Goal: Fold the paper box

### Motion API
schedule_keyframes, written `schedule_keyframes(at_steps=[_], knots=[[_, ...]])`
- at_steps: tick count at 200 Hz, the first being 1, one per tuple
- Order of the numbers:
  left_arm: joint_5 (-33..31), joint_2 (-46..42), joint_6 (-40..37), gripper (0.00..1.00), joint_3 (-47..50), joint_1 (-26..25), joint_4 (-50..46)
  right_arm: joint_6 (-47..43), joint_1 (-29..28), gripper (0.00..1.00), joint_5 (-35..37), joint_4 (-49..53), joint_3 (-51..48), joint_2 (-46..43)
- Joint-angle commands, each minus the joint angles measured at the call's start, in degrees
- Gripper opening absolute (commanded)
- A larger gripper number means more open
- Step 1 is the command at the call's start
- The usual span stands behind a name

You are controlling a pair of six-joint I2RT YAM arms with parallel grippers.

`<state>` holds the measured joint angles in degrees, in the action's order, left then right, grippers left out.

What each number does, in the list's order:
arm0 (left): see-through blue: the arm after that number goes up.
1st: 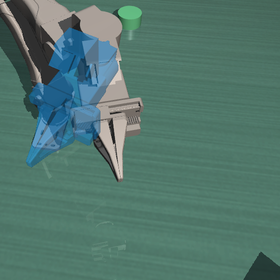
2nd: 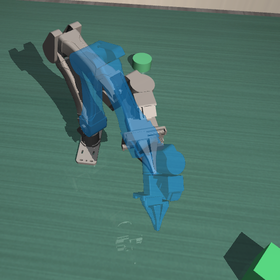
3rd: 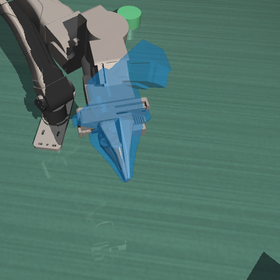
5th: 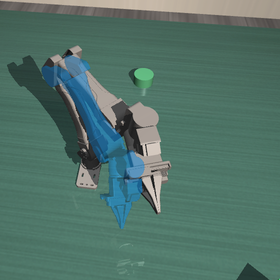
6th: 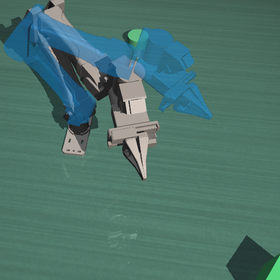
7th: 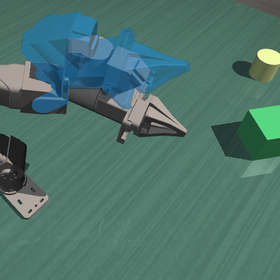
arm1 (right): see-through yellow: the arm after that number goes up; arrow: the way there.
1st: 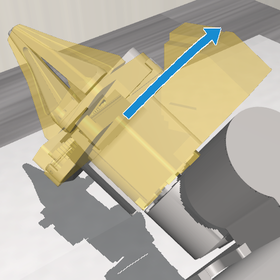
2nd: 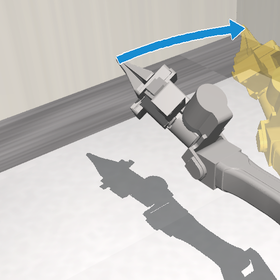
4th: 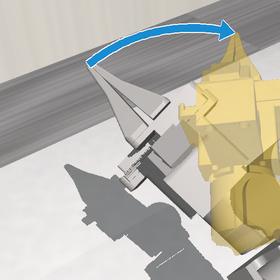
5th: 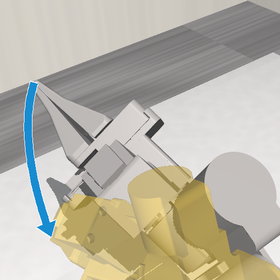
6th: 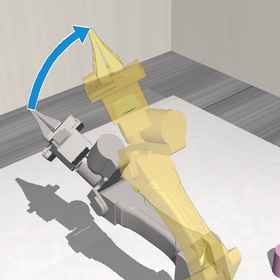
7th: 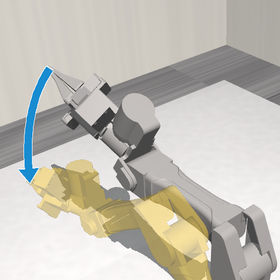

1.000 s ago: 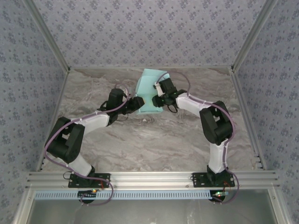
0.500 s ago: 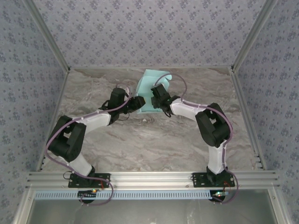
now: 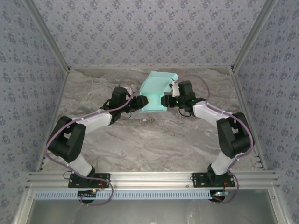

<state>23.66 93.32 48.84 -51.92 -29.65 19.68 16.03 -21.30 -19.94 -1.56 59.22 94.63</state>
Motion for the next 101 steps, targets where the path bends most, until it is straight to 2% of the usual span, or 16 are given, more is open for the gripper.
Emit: schedule_keyframes(at_steps=[1,20,73,101], knots=[[1.5,-2.1,-1.7,0.37,-2.3,0.0,1.4,-1.4,2.3,0.51,-9.3,0.4,-1.6,-3.6],[1.7,-2.3,-1.6,0.37,-2.4,0.2,1.2,-4.1,3.1,0.51,-9.6,2.7,-1.9,-4.3],[1.6,-3.2,-1.9,0.37,-2.1,0.3,0.9,-8.6,-0.2,0.48,-2.3,7.3,-0.3,0.1],[1.8,-3.4,-1.9,0.37,-2.0,0.5,0.8,-8.7,-2.5,0.41,1.9,8.7,2.1,3.8]])
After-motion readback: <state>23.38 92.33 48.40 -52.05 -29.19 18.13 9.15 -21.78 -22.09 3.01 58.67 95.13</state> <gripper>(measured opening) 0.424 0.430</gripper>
